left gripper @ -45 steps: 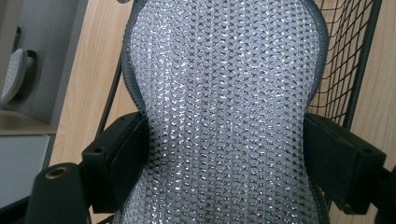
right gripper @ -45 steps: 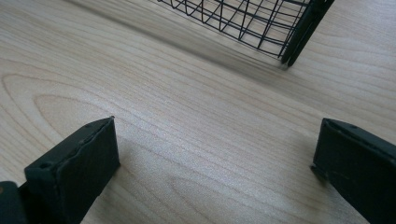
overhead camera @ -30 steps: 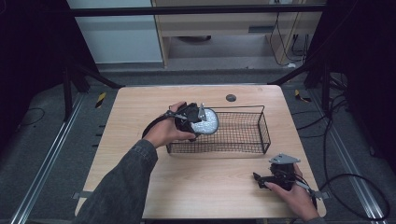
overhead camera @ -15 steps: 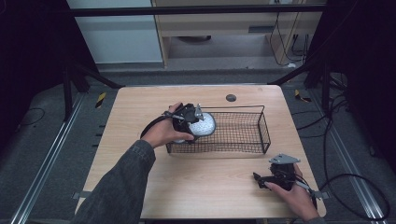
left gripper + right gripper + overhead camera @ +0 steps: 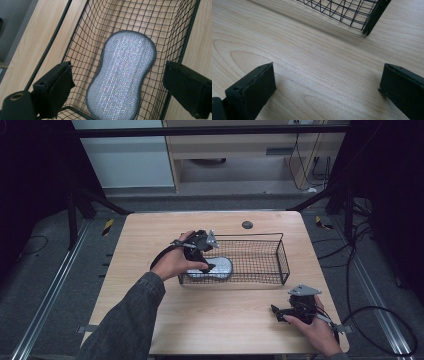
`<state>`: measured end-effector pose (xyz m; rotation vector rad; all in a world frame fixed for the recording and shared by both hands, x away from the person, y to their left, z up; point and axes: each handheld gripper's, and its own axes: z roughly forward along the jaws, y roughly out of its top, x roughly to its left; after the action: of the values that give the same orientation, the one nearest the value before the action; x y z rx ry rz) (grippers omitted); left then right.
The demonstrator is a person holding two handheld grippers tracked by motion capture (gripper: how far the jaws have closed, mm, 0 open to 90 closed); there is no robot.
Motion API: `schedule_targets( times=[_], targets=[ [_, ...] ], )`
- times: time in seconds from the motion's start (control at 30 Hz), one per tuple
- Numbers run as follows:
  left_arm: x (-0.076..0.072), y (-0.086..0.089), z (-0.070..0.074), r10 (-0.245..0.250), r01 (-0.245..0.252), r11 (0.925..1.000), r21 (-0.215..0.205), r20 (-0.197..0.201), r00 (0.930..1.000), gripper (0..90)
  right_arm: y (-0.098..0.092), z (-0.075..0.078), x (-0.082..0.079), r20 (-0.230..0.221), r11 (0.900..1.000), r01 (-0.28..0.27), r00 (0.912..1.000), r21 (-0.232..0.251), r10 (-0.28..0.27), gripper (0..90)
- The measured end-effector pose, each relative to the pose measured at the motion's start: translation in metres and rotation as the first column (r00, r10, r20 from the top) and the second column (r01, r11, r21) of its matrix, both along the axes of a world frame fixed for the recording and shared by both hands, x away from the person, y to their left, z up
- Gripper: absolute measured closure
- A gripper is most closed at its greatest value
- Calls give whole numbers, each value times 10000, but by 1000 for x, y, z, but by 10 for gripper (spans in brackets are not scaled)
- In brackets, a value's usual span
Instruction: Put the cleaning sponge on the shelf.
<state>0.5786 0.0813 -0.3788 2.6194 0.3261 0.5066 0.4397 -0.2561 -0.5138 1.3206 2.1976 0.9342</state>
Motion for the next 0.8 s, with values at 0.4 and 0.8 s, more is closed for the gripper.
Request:
schedule_targets(
  times=[0.4, 0.8],
  targets=[
    [-12, 2, 9, 209, -195, 9952, -955, 132, 9997, 49, 0, 0, 0, -11, 10000, 14, 10000, 14, -14, 4],
    [-24, 4, 10, 598, -583, 9829, -1748, 30, 9982, 44, 0, 0, 0, -5, 10000, 13, 10000, 21, -13, 4]
  ],
)
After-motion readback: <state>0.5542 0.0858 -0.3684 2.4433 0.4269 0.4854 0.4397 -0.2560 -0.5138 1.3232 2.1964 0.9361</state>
